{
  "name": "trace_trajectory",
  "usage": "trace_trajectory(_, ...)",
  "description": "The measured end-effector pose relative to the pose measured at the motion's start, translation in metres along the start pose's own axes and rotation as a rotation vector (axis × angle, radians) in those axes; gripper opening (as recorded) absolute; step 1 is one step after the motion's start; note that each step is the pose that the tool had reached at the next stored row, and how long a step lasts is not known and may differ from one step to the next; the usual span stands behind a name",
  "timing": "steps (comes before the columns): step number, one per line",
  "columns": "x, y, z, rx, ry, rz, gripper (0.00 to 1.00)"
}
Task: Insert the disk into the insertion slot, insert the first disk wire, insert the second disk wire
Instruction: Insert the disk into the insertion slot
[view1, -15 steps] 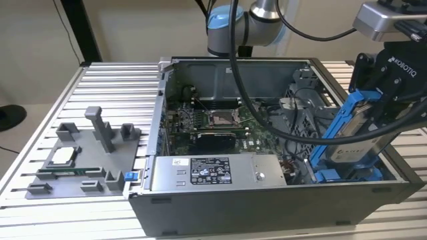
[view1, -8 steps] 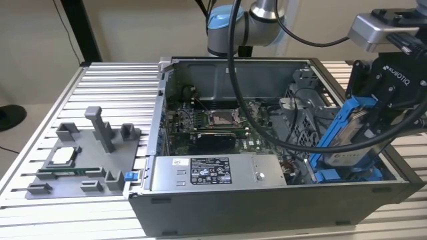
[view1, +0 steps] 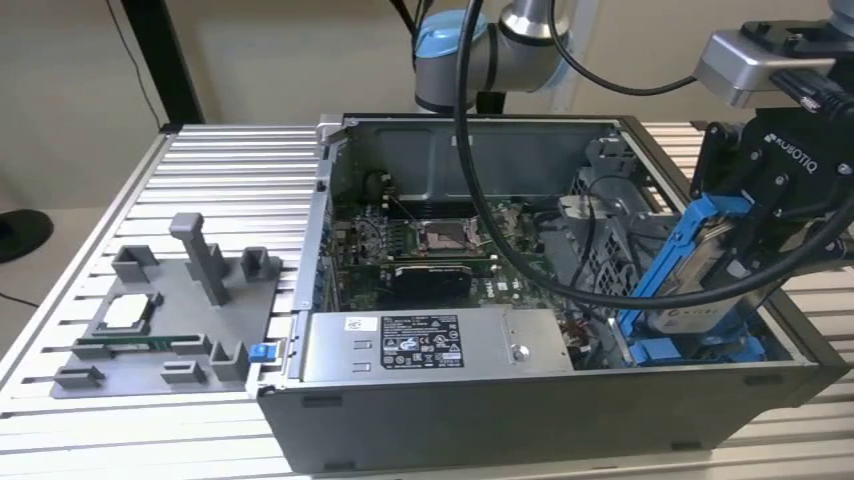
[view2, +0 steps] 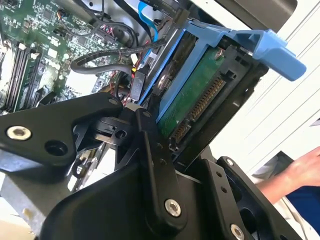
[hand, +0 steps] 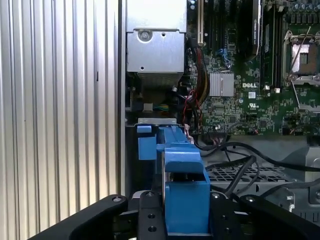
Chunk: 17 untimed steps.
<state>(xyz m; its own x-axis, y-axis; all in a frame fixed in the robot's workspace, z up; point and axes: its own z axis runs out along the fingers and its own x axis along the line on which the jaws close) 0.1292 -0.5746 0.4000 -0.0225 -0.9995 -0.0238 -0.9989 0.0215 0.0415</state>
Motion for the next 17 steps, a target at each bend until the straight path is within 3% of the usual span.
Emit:
trace_trajectory(4, 0.0, 0.0, -0.0001, 0.0001, 0.0, 0.0, 0.0)
trace_trajectory(5, 0.0, 0.0, -0.0002, 0.0, 0.0001, 0.0, 1.0)
trace_trajectory(7, -0.0001, 0.0001, -0.0028, 0.0, 0.0002, 0.0, 1.0)
trace_trajectory(12, -0.0005, 0.001, -0.0224, -0.0001, 0.0001, 0.0, 1.0)
trace_trajectory(17, -0.0005, 0.0009, -0.0227, 0.0, -0.0001, 0.0, 1.0)
